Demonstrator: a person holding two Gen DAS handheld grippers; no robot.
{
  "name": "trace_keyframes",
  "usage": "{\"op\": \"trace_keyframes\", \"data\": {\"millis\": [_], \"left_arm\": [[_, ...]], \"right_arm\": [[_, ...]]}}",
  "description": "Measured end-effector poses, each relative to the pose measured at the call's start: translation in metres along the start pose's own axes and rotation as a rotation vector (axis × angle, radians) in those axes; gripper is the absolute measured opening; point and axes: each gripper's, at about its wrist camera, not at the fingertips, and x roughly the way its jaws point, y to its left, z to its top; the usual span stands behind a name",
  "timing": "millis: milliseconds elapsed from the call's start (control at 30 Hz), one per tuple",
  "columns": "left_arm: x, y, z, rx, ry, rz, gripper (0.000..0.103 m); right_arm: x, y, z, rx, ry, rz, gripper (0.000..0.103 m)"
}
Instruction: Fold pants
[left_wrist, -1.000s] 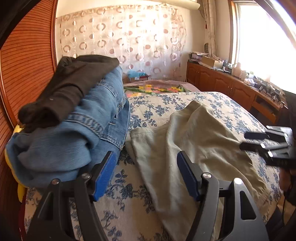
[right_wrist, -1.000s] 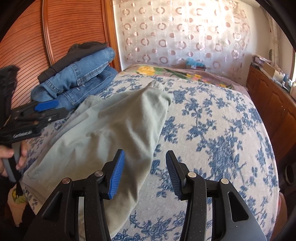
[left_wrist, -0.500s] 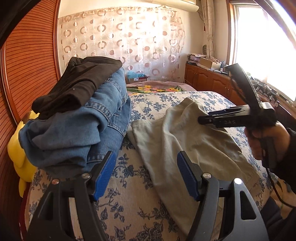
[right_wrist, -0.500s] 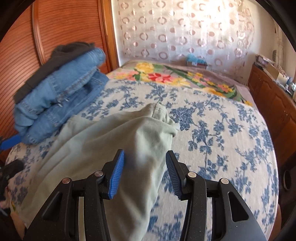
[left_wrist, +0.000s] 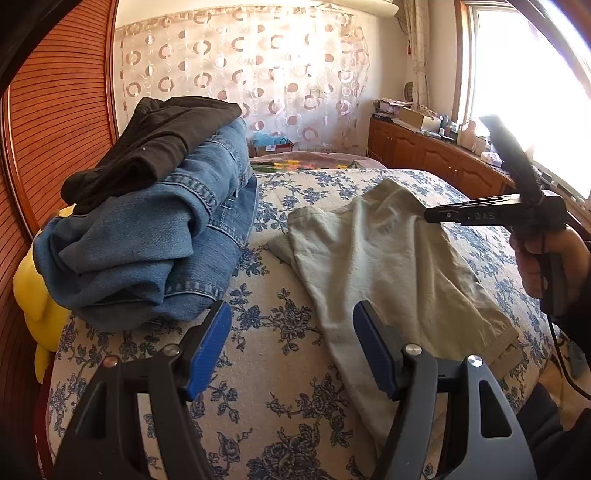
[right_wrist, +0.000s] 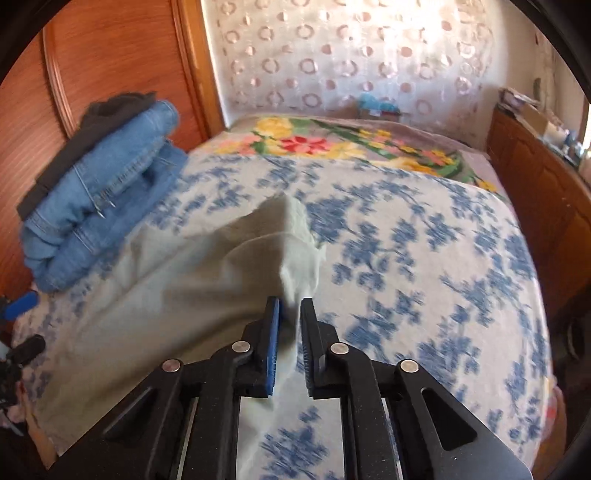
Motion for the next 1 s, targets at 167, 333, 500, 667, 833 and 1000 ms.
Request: {"op": "trace_keyframes", "data": {"millis": [167,333,500,667,833,1000], "left_arm": [[-0.003,-0.006,-0.005,0.004,0.014,-0.007,0.068],[-0.005,-0.015,-0.016,0.019,0.039,-0.016,0.068],[-0.004,-0.023,-0.024,0.035,0.061,-0.018,0.068],[-0.002,-0.023,-0.028,0.039,0.070,-0.009,0.068],[-0.003,-0.026,-0.033,0.032,0.077,-0.020,0.068],[0.000,-0.026,-0.036,0.027,0.094,-0.016,0.068]], "right_arm": [[-0.035,0.009,-0.024,-0.030,-0.043,0.051,0.027],[-0.070,0.033,-0.064,-0.085,-0.067,0.118,0.029],[-0.085,0.049,-0.094,-0.122,-0.062,0.150,0.029],[-0.096,0.058,-0.117,-0.157,-0.049,0.128,0.029],[-0.103,0.062,-0.134,-0.172,-0.042,0.104,0.029],[-0.099,0.072,-0.142,-0.205,-0.035,0.083,0.029]]}}
